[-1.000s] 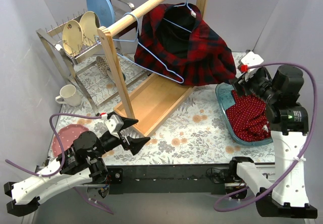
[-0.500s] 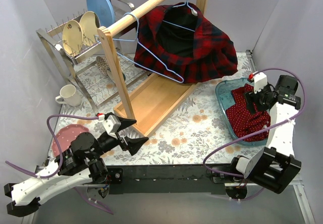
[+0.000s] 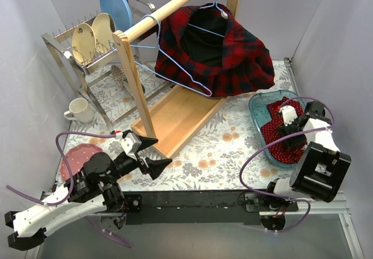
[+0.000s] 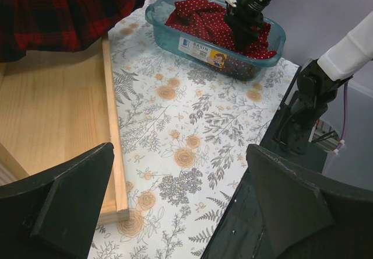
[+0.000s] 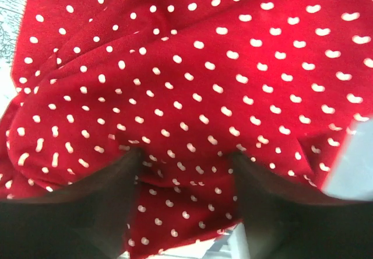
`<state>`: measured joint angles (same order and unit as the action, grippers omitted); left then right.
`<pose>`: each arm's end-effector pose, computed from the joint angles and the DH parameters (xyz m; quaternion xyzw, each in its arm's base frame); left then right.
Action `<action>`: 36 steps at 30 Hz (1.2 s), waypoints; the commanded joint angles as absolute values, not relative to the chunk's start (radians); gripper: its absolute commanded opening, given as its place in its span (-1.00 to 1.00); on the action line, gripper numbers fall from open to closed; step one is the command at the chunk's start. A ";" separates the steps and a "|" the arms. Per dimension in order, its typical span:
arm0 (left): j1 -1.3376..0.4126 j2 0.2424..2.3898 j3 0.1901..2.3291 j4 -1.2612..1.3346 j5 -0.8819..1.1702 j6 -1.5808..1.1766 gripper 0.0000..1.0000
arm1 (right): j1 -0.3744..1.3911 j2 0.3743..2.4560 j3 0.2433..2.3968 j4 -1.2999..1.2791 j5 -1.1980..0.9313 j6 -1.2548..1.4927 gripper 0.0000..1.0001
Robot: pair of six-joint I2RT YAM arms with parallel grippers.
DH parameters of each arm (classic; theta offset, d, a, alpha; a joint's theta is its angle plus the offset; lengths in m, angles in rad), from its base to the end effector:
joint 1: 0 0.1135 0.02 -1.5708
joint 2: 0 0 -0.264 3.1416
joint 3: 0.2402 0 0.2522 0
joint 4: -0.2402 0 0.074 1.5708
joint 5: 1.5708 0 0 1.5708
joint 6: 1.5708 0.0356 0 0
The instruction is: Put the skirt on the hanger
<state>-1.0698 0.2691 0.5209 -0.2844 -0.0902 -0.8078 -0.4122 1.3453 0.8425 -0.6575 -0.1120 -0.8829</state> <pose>0.0495 -0.0837 0.2993 0.0627 0.7158 -0.5414 0.4366 0.2290 -0.0958 0.2051 -0.2390 0.9479 -0.0791 0.1954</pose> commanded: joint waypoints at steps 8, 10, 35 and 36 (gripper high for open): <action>-1.069 0.307 0.540 -0.287 -0.109 -0.805 0.96 | -0.416 1.309 0.919 -0.690 -0.189 -0.930 -0.97; -1.069 0.307 0.540 -0.287 -0.109 -0.807 0.96 | -0.417 1.243 1.007 -0.751 -0.228 -0.934 -0.97; -1.069 0.281 0.538 -0.278 -0.101 -0.798 0.96 | -0.400 0.999 1.757 -0.713 -1.305 -0.394 -0.97; -1.069 0.279 0.538 -0.275 -0.101 -0.798 0.96 | -0.400 0.985 1.729 -0.713 -1.315 -0.408 -0.97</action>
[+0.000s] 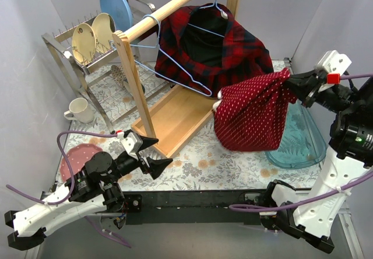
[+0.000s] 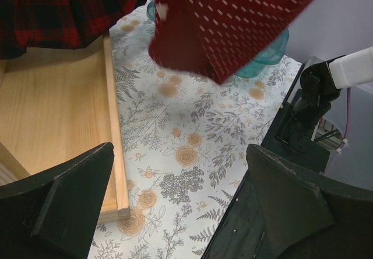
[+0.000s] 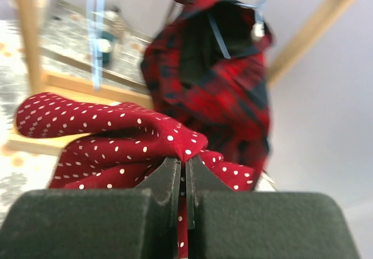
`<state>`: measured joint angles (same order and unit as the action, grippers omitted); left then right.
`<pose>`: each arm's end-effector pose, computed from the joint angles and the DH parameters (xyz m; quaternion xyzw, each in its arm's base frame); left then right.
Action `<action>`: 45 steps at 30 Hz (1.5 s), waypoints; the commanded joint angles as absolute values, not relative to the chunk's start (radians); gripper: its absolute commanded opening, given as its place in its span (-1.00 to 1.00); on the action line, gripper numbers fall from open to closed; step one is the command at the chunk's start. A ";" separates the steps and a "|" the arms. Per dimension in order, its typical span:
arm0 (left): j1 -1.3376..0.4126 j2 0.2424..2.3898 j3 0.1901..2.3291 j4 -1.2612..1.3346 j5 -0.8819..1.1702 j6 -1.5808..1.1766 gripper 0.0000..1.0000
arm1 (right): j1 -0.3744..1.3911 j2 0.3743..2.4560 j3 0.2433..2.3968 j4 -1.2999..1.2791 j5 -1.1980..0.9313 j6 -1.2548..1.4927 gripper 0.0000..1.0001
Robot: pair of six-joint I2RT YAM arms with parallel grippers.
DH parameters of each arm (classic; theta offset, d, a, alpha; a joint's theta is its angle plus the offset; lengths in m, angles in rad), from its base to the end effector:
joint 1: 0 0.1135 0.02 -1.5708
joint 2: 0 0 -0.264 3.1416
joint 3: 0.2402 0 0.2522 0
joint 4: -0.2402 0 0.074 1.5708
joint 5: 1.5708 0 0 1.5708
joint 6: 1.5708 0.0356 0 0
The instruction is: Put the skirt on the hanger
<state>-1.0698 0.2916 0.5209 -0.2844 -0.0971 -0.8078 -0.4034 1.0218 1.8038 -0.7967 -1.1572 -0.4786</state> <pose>0.0517 -0.0872 0.2975 0.0617 0.7236 -0.5331 0.4340 0.1067 -0.0101 0.5526 -0.4060 0.5815 0.1014 0.6977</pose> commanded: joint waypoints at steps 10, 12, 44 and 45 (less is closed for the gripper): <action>-1.069 0.290 0.534 -0.267 -0.103 -0.796 0.96 | -0.273 0.839 1.295 -0.726 -1.300 -0.623 -0.97; -1.069 0.291 0.532 -0.265 -0.104 -0.796 0.96 | -0.115 0.835 1.218 -0.677 -1.200 -0.609 -0.97; -1.173 1.017 0.716 -0.218 -0.029 -1.048 0.96 | 0.126 1.020 0.874 -0.698 -0.613 -0.716 0.76; -1.189 1.073 0.741 -0.209 -0.052 -1.043 0.97 | 0.121 1.063 0.888 -0.718 -0.633 -0.725 0.76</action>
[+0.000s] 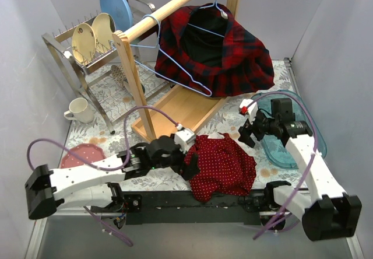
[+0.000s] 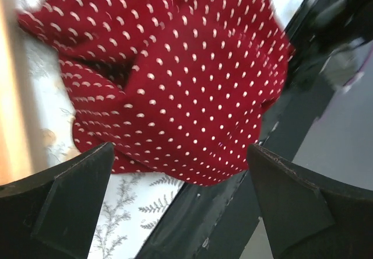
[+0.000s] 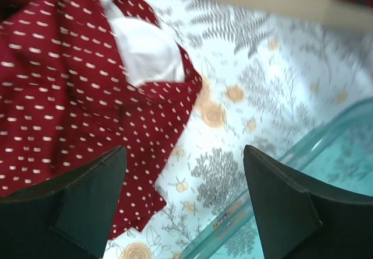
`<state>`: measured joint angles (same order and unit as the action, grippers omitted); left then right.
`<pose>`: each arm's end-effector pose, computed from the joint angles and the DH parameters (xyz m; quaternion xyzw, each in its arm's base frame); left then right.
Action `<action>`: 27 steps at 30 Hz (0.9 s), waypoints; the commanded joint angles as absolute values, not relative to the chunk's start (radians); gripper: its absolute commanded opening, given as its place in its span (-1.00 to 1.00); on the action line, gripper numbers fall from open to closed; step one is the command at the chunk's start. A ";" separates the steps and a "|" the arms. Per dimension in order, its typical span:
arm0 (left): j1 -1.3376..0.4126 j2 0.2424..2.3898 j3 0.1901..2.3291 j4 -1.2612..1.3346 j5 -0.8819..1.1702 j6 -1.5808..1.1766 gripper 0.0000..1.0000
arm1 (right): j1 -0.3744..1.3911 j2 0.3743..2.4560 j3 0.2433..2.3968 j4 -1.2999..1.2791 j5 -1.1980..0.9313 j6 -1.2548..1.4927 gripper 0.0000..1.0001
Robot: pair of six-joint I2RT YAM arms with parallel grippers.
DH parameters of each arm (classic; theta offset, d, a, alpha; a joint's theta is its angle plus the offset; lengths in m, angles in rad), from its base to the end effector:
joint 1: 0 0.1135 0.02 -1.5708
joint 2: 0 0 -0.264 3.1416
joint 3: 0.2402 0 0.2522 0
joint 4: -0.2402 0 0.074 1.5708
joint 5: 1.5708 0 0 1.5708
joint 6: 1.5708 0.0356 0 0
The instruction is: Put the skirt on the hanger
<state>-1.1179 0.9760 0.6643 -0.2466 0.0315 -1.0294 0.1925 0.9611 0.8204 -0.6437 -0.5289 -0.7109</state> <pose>0.0938 -0.1952 0.2561 0.0463 0.8733 -0.4327 0.2191 0.1869 0.0547 0.2810 -0.4793 0.7584 0.1386 0.4194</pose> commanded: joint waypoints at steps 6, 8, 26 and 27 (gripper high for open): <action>-1.233 1.244 0.778 -0.176 -0.182 -0.989 0.96 | 0.117 1.170 0.903 -0.784 -0.776 -0.833 0.76; -1.233 1.253 0.770 -0.160 -0.219 -0.992 0.96 | 0.123 1.204 0.916 -0.822 -0.873 -0.888 0.76; -1.178 1.255 0.624 -0.034 -0.176 -1.058 -1.00 | 0.285 1.395 1.126 -0.845 -0.802 -0.881 -0.97; -1.171 1.247 0.623 -0.038 -0.179 -1.060 -1.00 | 0.284 1.372 1.147 -0.851 -0.804 -0.873 -0.97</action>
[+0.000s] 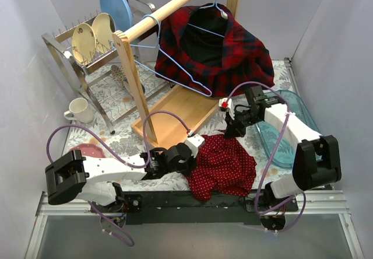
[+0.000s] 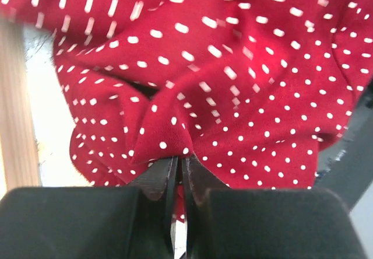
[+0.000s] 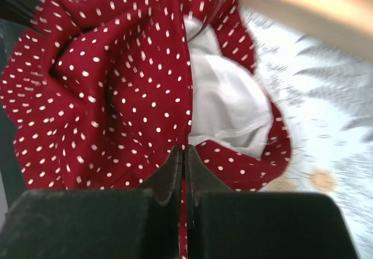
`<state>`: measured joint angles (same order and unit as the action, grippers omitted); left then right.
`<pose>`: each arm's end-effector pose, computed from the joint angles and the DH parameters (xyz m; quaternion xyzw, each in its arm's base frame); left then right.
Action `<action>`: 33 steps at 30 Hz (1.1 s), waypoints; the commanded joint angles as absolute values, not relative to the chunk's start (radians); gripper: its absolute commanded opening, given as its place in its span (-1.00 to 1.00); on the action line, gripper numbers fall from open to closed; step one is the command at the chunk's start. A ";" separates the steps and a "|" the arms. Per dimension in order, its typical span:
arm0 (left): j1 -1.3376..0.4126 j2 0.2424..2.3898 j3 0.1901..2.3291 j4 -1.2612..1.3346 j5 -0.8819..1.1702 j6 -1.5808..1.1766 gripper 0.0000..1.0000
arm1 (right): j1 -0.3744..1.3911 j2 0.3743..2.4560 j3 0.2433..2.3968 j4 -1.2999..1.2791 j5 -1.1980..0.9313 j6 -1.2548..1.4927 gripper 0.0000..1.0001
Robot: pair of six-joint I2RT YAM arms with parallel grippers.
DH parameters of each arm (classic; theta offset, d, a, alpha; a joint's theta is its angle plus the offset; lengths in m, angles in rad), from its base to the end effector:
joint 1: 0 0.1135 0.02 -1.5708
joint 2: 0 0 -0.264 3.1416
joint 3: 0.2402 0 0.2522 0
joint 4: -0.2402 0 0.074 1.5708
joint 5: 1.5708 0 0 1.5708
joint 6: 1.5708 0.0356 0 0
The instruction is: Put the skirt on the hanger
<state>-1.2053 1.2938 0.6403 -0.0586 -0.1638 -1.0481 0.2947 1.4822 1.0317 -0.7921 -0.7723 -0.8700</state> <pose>0.0988 -0.2420 0.1948 0.0372 0.9061 -0.3427 0.2454 0.2563 0.1037 0.2296 -0.5540 0.7294 0.3134 0.2505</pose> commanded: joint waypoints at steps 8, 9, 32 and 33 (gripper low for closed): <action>-1.143 0.956 0.765 -0.263 -0.326 -1.020 -1.00 | 0.275 1.226 1.565 -0.848 -0.631 -0.747 -0.97; -1.143 0.918 0.781 -0.285 -0.334 -1.008 -1.00 | 0.273 1.220 1.597 -0.847 -0.623 -0.741 -0.97; -1.138 0.765 1.040 -0.446 -0.142 -0.930 -1.00 | 0.275 0.968 1.503 -0.712 -0.453 -0.669 -0.97; -1.138 0.765 1.031 -0.442 -0.155 -0.933 -1.00 | 0.275 0.965 1.497 -0.694 -0.425 -0.643 -0.97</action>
